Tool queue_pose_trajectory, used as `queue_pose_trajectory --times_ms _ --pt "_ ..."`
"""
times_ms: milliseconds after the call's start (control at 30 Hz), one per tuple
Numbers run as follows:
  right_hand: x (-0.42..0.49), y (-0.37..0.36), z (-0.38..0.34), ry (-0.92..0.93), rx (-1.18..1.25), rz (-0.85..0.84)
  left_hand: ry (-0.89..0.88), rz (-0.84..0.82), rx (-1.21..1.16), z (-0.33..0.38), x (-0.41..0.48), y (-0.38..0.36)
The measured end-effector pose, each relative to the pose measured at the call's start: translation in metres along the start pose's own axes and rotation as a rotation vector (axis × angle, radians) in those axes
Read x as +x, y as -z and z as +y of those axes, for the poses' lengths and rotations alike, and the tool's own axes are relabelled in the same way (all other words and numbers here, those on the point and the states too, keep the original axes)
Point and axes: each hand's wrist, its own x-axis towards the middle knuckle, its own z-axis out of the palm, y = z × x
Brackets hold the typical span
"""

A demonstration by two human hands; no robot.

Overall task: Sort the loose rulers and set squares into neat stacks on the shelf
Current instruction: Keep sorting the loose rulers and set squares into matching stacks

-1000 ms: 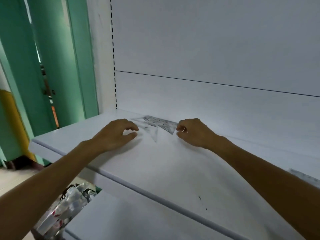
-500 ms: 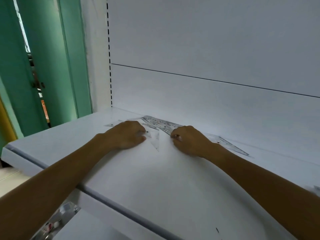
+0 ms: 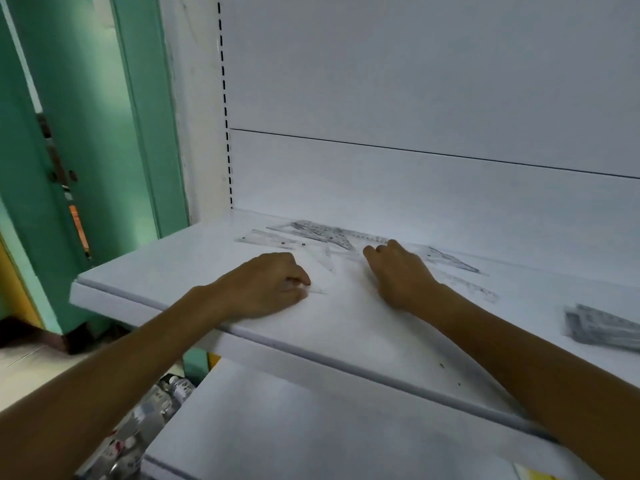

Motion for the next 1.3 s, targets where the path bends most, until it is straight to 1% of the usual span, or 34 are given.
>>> queue_pose_trajectory --times_ms 67,133,267,333,400,500,567,633,733,867,933,1100,1200,1300 --pt "-0.013 0.004 -0.004 -0.014 -0.096 0.019 -0.039 -0.007 -0.011 0.009 -0.015 -0.001" --pt "-0.026 0.007 -0.006 -0.054 -0.109 0.031 -0.085 -0.019 -0.034 0.02 -0.03 -0.004" --pt "-0.055 0.017 -0.011 -0.142 -0.035 0.05 -0.149 -0.03 0.033 0.035 -0.054 -0.017" --pt "-0.069 0.024 -0.012 -0.182 0.029 0.05 -0.175 -0.004 0.075 0.039 -0.066 -0.023" --pt "-0.085 0.03 -0.011 -0.215 0.07 0.07 -0.245 0.07 0.136 0.045 -0.078 -0.025" --pt "-0.108 0.034 -0.012 -0.249 0.047 0.083 -0.406 0.237 0.255 0.054 -0.089 -0.029" --pt "-0.12 0.037 -0.013 -0.294 0.071 0.077 -0.456 0.284 0.272 0.061 -0.093 -0.03" --pt "-0.13 0.039 -0.014 -0.29 0.061 0.082 -0.444 0.309 0.267 0.065 -0.095 -0.029" --pt "-0.144 0.043 -0.014 -0.256 0.063 0.131 -0.356 0.356 0.255 0.07 -0.095 -0.027" --pt "-0.162 0.047 -0.004 -0.244 0.068 0.18 -0.204 0.319 0.134 0.084 -0.086 -0.026" --pt "-0.17 0.049 0.006 -0.251 0.076 0.205 -0.148 0.298 0.13 0.093 -0.077 -0.026" --pt "-0.192 0.051 0.044 -0.295 0.088 0.258 -0.181 0.321 0.013 0.134 -0.049 -0.035" --pt "-0.214 0.052 0.076 -0.32 0.104 0.29 -0.209 0.263 -0.043 0.162 -0.024 -0.051" --pt "-0.238 0.055 0.119 -0.344 0.176 0.282 -0.203 0.176 -0.145 0.197 0.001 -0.068"
